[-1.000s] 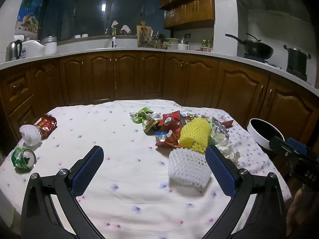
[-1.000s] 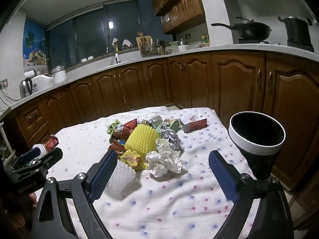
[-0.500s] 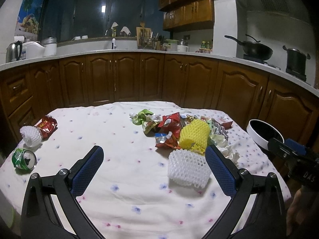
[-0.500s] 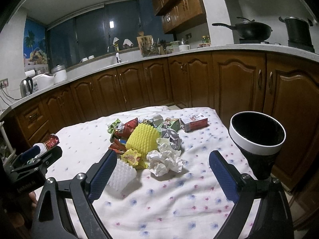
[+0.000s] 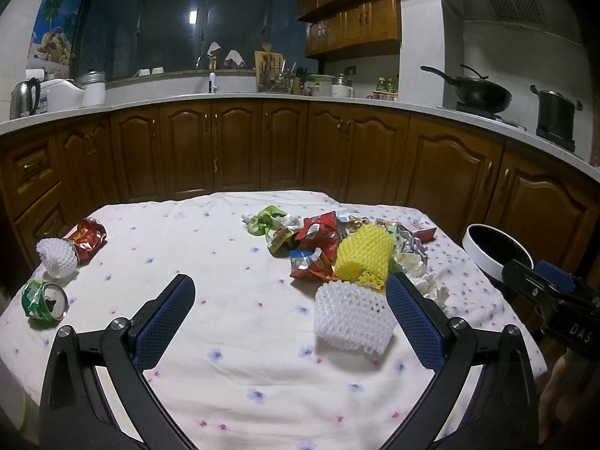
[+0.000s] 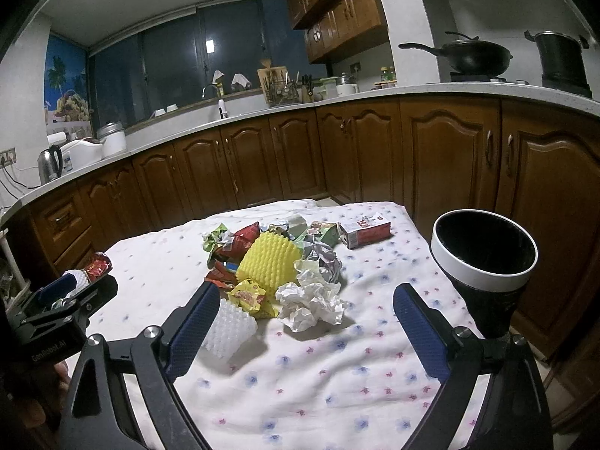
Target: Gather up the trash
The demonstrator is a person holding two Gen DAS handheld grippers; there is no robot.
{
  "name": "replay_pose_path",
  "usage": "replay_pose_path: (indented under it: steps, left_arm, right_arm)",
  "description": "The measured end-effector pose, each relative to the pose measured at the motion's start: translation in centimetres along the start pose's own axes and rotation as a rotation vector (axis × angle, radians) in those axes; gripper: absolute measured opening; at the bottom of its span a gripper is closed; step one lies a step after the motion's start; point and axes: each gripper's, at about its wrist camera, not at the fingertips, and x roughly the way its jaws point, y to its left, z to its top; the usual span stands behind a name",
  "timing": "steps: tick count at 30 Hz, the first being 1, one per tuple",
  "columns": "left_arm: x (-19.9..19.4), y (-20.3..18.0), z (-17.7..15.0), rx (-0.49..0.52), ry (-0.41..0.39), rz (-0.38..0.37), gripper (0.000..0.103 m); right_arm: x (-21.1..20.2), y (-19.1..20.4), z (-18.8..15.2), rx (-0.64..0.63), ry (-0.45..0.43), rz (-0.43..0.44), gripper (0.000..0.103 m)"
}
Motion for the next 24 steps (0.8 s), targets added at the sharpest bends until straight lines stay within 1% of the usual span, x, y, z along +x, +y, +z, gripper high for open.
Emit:
replay_pose_path:
  steps: [17, 22, 24]
  left_arm:
    - [0.0, -0.1, 0.0, -0.005, 0.001, 0.0, 0.103]
    - [0.7, 0.0, -0.3, -0.049, 0.04, 0.009, 0.103]
    - [1.2, 0.0, -0.5, -0.054, 0.054, -0.004, 0.103]
  right_arm:
    - [0.4, -0.2, -0.5, 0.002, 0.012, 0.004, 0.095]
    - [1.4, -0.6, -0.7, 0.01, 0.035, 0.013, 0.095]
    - [1.8, -0.9, -0.8, 0.016, 0.047, 0.017, 0.095]
